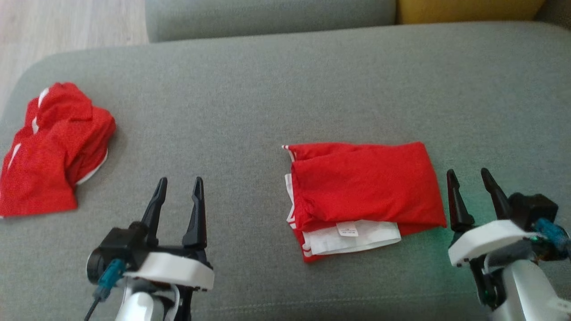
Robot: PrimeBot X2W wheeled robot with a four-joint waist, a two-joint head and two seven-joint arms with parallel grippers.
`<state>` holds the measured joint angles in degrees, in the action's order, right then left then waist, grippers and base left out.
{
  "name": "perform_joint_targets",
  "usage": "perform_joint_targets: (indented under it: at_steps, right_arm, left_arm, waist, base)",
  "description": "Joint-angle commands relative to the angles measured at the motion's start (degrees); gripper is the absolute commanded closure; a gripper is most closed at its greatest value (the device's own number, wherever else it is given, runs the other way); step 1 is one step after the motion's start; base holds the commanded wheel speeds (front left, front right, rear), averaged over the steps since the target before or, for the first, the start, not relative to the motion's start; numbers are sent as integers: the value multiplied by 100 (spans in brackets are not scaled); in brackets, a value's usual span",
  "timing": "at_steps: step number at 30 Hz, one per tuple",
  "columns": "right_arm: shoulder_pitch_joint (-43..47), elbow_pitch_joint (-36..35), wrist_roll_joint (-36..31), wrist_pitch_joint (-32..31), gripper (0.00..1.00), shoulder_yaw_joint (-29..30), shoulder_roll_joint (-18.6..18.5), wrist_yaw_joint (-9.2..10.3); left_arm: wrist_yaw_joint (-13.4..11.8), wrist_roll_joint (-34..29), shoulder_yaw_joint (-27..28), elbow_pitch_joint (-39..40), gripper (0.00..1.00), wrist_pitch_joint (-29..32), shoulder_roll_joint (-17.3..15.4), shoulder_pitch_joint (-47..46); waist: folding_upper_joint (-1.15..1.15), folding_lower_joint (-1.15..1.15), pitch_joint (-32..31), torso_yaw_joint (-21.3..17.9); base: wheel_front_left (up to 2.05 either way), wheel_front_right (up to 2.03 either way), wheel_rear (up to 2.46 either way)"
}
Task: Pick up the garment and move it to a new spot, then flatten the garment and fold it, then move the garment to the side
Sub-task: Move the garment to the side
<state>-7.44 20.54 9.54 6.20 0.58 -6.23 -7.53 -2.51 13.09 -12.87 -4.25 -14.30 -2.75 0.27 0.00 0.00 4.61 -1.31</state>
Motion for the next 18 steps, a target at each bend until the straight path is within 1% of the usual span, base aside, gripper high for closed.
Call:
perform_joint_targets:
  at_steps: [1,5,14,18]
  right_arm:
    - [-378,-84,44,-48,0,-97,-41,4]
    - [-660,350,275,-206,0,-74,6,4]
    - [-1140,1221,415,-337,0,40,73,4]
    - [-1300,1488,649,-346,0,-102,107,4]
  left_arm:
    - [20,-84,146,145,0,-70,-13,-350]
    - [69,-129,143,108,0,-70,-13,-468]
    - [136,-180,93,63,0,-70,-13,-738]
    - [137,-148,134,66,0,-70,-13,-795]
  waist:
    - [0,0,149,42]
    - [0,0,372,103]
    - [0,0,748,322]
    - [0,0,849,357]
  base:
    - [0,0,0]
    - [0,0,0]
    - [0,0,0]
    - [0,0,0]
